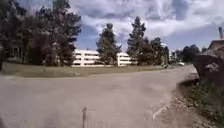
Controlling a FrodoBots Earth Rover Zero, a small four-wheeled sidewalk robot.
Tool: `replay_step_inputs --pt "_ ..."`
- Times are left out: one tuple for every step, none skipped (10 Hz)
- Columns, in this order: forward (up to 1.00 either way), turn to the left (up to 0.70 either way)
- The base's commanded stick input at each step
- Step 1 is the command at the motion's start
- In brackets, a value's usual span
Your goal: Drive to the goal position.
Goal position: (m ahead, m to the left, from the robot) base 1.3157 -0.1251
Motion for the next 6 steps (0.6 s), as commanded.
replay_step_inputs --pt "0.7 0.0" --pt "0.7 0.0" --pt "0.7 0.0" --pt "0.7 0.0" --pt "0.7 0.0" --pt "0.7 0.0"
